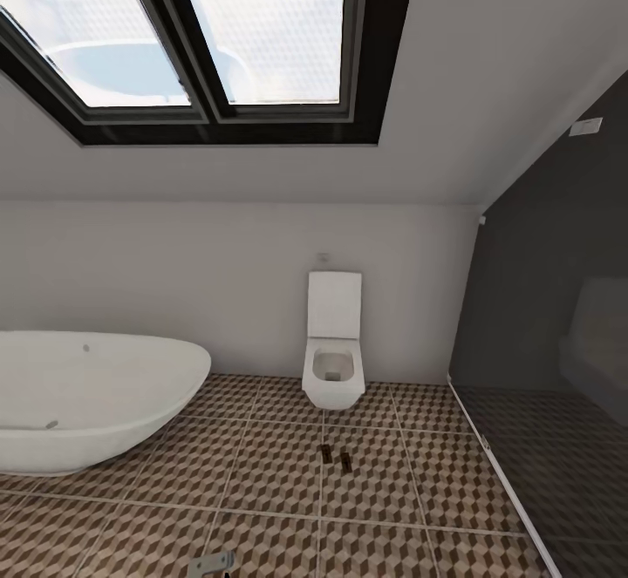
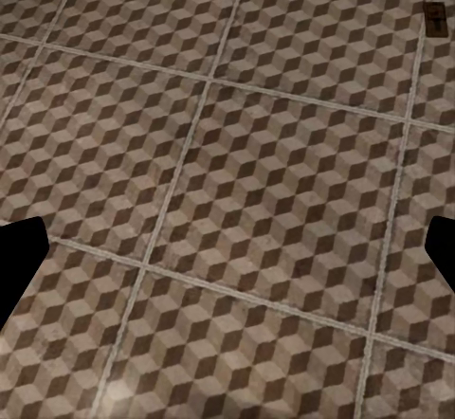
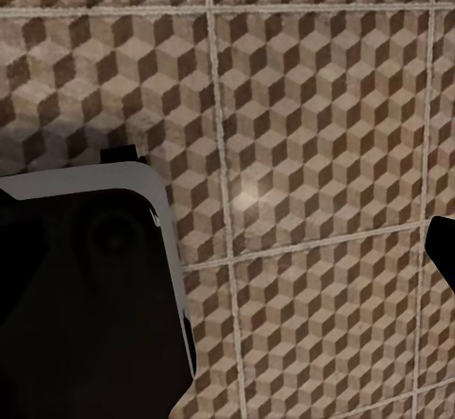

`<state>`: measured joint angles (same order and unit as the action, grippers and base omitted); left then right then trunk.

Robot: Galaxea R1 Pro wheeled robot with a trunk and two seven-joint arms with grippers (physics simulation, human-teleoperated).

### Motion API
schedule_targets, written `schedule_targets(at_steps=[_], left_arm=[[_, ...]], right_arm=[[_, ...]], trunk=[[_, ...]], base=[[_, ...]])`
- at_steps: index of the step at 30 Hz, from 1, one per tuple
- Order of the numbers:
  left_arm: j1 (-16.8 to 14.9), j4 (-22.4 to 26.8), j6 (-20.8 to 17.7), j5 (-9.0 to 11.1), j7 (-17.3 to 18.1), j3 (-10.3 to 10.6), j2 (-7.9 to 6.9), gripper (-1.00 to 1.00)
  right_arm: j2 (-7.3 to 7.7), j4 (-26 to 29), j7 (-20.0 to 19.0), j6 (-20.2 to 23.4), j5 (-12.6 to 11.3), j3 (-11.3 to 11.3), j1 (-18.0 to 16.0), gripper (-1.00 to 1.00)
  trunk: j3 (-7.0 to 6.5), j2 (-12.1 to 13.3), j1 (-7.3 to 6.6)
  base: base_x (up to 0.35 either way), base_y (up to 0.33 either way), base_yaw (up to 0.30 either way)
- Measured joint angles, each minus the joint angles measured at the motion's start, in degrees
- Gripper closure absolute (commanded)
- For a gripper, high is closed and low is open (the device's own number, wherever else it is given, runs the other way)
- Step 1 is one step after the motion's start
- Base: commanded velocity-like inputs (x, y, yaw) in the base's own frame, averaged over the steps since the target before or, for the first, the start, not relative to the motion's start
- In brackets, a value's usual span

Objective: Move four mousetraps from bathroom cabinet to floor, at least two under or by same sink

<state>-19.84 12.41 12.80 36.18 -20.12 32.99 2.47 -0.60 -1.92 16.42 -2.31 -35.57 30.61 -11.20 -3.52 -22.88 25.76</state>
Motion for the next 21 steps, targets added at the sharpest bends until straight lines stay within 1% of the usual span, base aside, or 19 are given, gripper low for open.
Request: schedule_targets(at_steps=[16, 21], left_arm=[[0.12, -0.12, -0.13, 0.00, 0.08, -0.03, -0.24, -1.00], [1.31, -1.00, -0.16, 0.03, 0.13, -0.13, -0.42, -1.00]], right_arm=[[0.01, 0.00, 0.00, 0.00, -0.02, 0.00, 0.00, -1.00], [0.02, 0.00, 0.00, 0.00, -0.03, 0.00, 0.00, -1.00]], trunk=[[0.00, 0.00, 0.00], [0.00, 0.00, 0.00]], base=[[0.000, 0.000, 0.000], [0.000, 0.000, 0.000]])
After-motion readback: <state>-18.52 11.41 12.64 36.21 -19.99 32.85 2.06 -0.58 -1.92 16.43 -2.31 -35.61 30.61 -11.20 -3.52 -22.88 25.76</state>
